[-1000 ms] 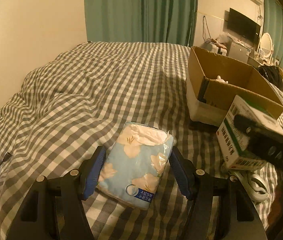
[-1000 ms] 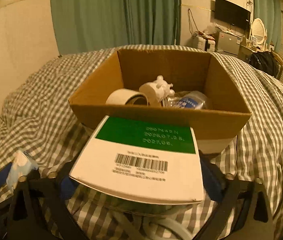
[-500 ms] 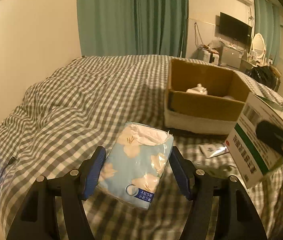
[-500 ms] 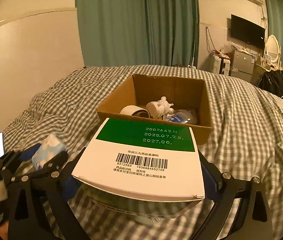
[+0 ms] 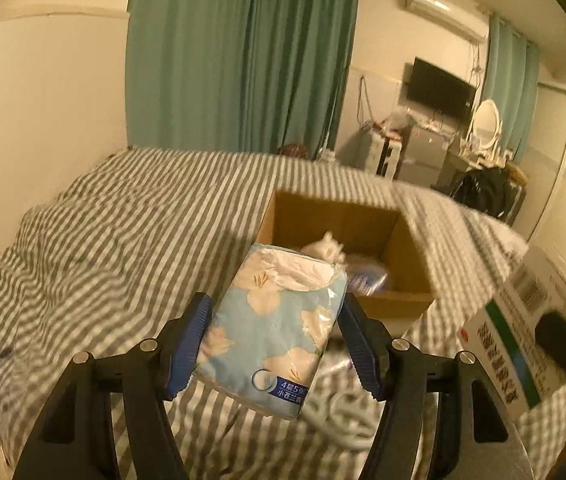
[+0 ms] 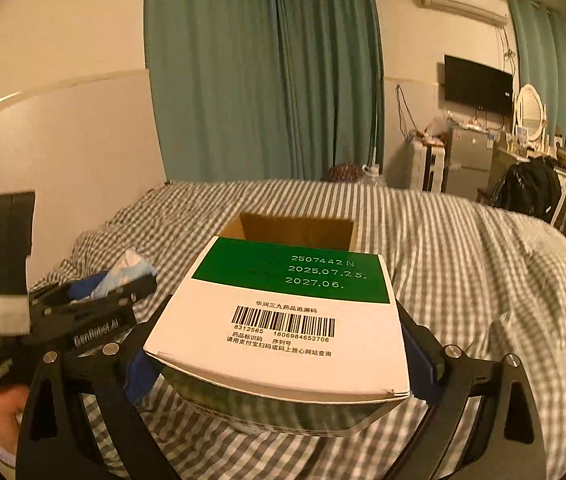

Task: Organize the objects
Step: 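Drop the tissue pack into the box with the left gripper while the right drops the medicine box in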

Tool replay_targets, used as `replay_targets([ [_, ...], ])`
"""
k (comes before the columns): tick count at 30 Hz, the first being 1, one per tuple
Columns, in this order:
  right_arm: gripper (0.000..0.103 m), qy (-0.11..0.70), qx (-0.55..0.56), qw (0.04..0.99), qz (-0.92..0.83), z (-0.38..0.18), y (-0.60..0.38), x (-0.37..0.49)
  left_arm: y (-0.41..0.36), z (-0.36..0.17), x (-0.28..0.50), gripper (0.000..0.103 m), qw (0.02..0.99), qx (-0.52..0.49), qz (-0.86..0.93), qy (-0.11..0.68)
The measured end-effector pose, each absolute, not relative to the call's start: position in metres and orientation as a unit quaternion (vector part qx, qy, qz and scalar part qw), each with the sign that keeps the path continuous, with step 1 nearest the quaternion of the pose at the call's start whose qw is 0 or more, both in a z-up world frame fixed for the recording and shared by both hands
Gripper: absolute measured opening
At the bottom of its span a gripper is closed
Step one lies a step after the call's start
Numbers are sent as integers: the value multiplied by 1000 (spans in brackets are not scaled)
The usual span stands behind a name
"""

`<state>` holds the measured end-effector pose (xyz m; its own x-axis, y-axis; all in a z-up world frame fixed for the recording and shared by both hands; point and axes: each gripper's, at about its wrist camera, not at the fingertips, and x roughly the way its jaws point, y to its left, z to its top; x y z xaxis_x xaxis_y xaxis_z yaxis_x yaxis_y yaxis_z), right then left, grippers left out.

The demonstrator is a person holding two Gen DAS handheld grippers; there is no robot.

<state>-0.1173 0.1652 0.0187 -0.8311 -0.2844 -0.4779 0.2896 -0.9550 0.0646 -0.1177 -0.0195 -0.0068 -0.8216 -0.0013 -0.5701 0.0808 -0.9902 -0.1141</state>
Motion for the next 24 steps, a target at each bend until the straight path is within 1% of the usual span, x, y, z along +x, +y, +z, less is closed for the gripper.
replay_targets([
  [5, 97, 19, 231, 158, -960, 48, 166, -129, -15, 17, -145, 67, 20, 284, -957, 60],
  [8, 97, 27, 214, 162, -963, 71, 164, -143, -13, 31, -162, 67, 10, 275, -958, 78],
  [11, 97, 28, 209, 171, -962, 81, 160, -164, -7, 38, -180, 67, -1, 265, -962, 65],
  [17, 97, 13, 222, 178, -959, 74, 156, -217, -1, 26, -225, 67, -6, 283, -958, 53],
  [24, 97, 13, 240, 183, -953, 45, 146, -290, -1, -17, -286, 67, -5, 316, -947, 48],
])
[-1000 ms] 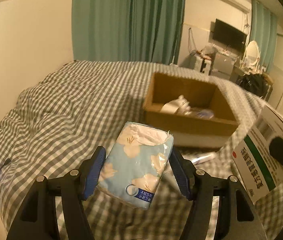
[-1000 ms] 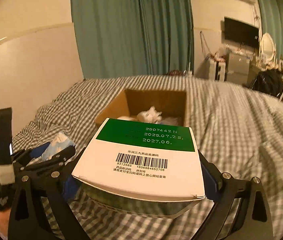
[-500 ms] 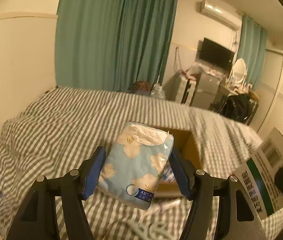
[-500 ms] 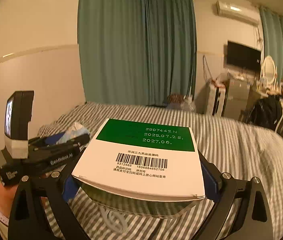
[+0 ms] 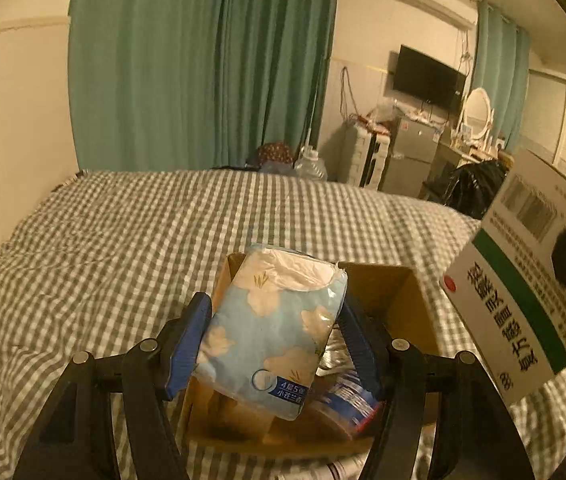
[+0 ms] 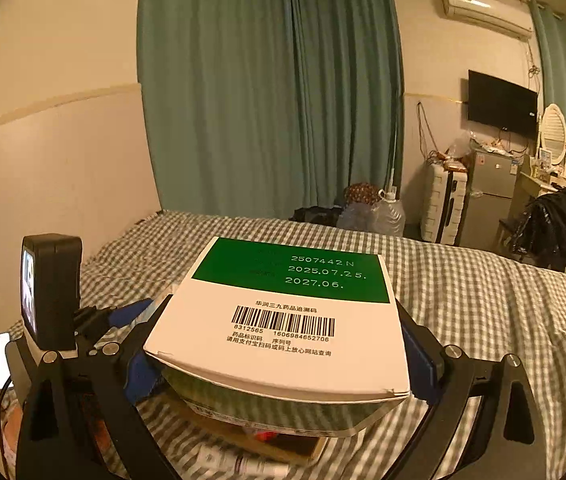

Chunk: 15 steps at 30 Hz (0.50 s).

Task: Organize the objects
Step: 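Drop the tissue pack into the box with the left gripper while the right drops the medicine box in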

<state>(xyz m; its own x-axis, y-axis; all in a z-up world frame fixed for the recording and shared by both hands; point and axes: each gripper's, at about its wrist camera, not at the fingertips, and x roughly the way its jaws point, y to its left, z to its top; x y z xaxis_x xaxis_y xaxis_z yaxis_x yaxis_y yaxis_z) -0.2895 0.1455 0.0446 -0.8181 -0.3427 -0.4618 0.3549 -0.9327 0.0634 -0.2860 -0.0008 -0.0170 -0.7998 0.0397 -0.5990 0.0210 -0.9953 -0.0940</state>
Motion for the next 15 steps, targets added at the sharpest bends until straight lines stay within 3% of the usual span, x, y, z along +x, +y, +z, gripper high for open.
replay_targets([
  [15, 98, -17, 281, 194, -940, -28, 156, -380, 7, -71, -341, 68, -2, -351, 936, -20],
])
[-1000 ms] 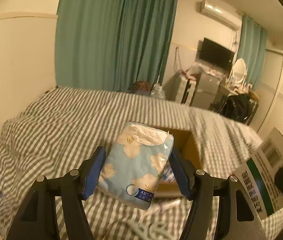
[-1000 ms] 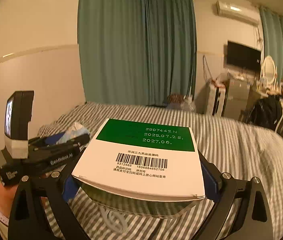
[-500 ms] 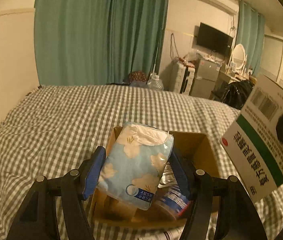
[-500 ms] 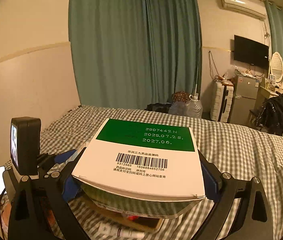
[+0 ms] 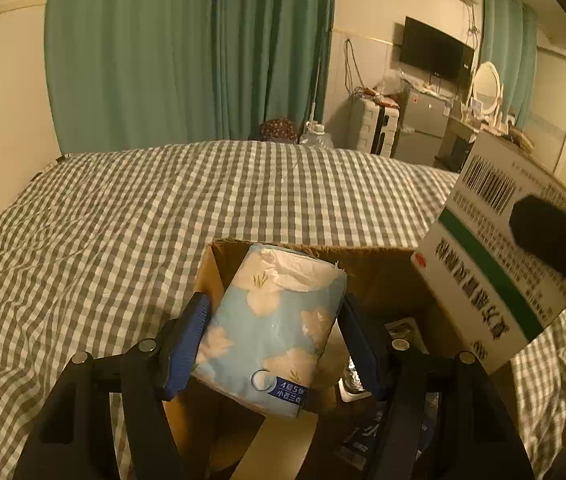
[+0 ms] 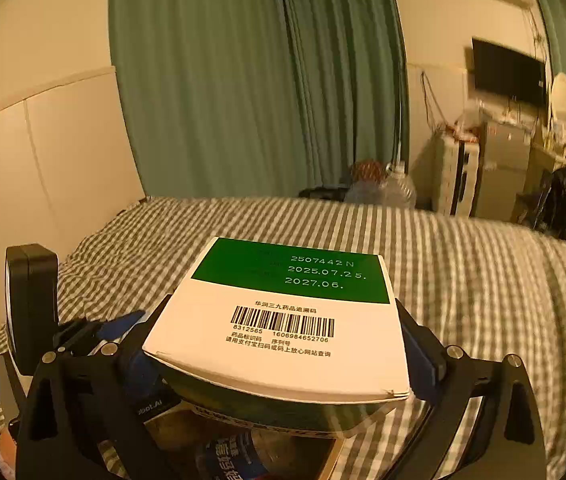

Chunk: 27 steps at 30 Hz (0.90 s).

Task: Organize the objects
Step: 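Drop the tissue pack into the box with the left gripper while the right drops the medicine box in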

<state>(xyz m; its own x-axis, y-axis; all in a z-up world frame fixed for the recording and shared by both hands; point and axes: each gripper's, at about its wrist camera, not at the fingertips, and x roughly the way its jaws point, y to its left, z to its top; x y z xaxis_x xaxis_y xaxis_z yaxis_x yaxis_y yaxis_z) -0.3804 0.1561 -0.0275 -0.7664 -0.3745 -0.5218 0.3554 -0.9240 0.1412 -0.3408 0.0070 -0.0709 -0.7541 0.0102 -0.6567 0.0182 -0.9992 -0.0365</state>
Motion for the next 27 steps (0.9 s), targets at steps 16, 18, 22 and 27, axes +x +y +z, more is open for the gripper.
replay_targets([
  [16, 103, -23, 260, 180, -949, 16, 179, -335, 11, -39, -309, 97, 16, 333, -942, 26],
  [18, 103, -17, 246, 175, -953, 32, 185, -319, 14, -23, -297, 103, 29, 321, -947, 20],
  [22, 103, 1, 234, 173, -957, 58, 189, -286, 19, 7, -268, 103, 27, 292, -956, 13],
  [27, 103, 17, 218, 176, -960, 77, 190, -244, 18, 32, -234, 103, 33, 274, -961, 0],
])
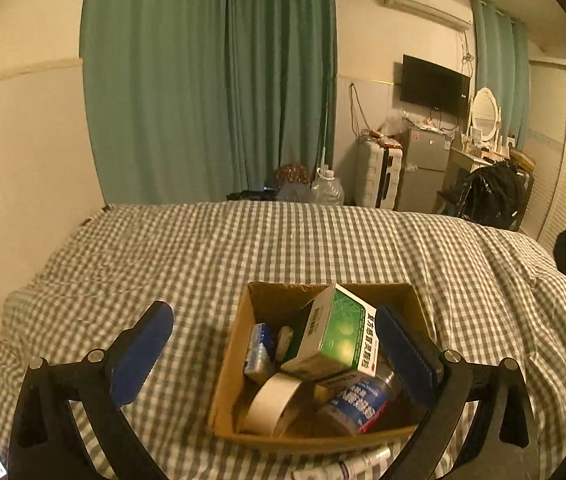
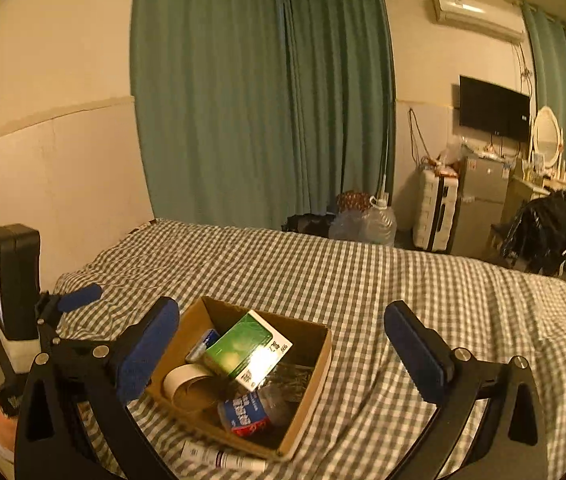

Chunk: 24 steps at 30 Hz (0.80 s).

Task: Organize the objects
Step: 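Drop the tissue pack into the box with the left gripper while the right drops the medicine box in, then grasp the toothpaste tube with the left gripper while the right grasps the grey hanger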

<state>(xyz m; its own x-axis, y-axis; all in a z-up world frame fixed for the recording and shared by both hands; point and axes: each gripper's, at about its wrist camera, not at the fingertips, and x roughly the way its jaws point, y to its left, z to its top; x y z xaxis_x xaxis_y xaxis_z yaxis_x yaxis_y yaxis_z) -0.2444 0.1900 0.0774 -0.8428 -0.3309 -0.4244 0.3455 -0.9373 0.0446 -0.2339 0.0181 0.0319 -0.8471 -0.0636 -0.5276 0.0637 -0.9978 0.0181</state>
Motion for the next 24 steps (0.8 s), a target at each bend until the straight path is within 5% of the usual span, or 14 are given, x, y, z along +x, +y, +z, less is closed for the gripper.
replay_targets([
  [11, 103, 28, 225, 178, -957, 64, 179, -180, -11, 30, -165, 103, 34, 262, -964, -21],
  [24, 103, 45, 307, 189, -932, -54, 142, -174, -34, -68, -130, 103, 32, 331, -943, 6],
])
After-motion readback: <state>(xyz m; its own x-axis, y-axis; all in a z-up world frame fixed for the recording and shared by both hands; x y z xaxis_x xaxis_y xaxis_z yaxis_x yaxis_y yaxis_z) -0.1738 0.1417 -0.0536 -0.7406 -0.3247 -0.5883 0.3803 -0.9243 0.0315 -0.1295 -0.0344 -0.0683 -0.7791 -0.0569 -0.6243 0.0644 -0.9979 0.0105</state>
